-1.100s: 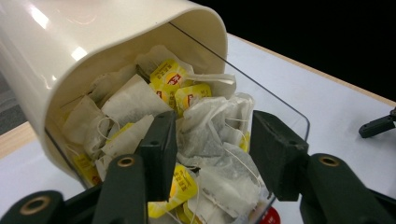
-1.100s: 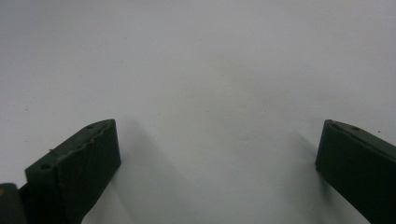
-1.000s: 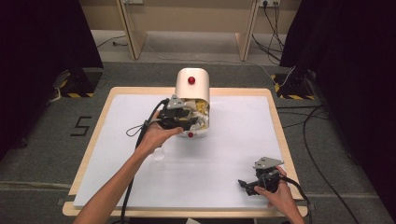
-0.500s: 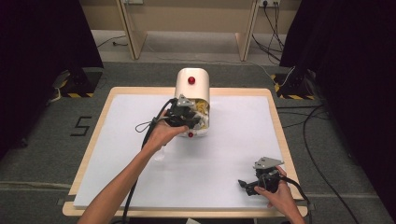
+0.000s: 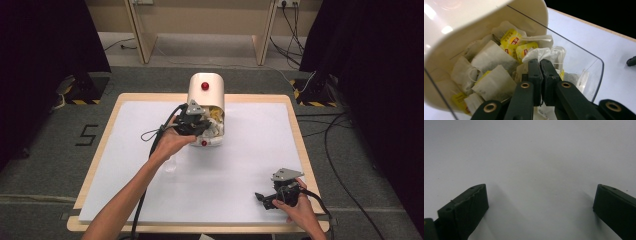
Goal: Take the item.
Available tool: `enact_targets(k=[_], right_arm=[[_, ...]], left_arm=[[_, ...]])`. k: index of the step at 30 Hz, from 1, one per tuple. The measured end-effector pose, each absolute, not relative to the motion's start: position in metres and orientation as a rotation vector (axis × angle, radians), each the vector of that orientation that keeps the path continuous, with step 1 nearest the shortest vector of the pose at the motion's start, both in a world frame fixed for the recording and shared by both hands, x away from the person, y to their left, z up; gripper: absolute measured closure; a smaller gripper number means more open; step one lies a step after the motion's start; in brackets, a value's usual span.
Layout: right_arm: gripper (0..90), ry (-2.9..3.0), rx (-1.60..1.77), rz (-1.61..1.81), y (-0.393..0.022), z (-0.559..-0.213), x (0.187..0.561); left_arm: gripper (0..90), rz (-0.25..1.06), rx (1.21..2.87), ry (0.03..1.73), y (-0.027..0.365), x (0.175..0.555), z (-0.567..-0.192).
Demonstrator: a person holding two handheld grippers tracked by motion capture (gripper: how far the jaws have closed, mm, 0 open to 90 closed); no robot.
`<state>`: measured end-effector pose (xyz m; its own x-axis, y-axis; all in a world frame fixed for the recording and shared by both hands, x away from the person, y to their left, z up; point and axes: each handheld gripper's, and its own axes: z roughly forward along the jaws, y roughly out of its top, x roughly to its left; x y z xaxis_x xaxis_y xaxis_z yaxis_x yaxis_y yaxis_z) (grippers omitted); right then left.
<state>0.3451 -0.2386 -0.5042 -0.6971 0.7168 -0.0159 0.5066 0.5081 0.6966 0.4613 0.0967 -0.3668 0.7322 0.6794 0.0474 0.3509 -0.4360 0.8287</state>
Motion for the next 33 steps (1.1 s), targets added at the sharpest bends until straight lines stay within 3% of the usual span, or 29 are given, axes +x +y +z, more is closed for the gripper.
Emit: enact_targets(k=[33], right_arm=[[0.4,2.454,1.029,0.984,-0.239,-0.504,0.345]], left_arm=[[87.0,0.541,1.864,0.736,0.154,0.434,-0.299]])
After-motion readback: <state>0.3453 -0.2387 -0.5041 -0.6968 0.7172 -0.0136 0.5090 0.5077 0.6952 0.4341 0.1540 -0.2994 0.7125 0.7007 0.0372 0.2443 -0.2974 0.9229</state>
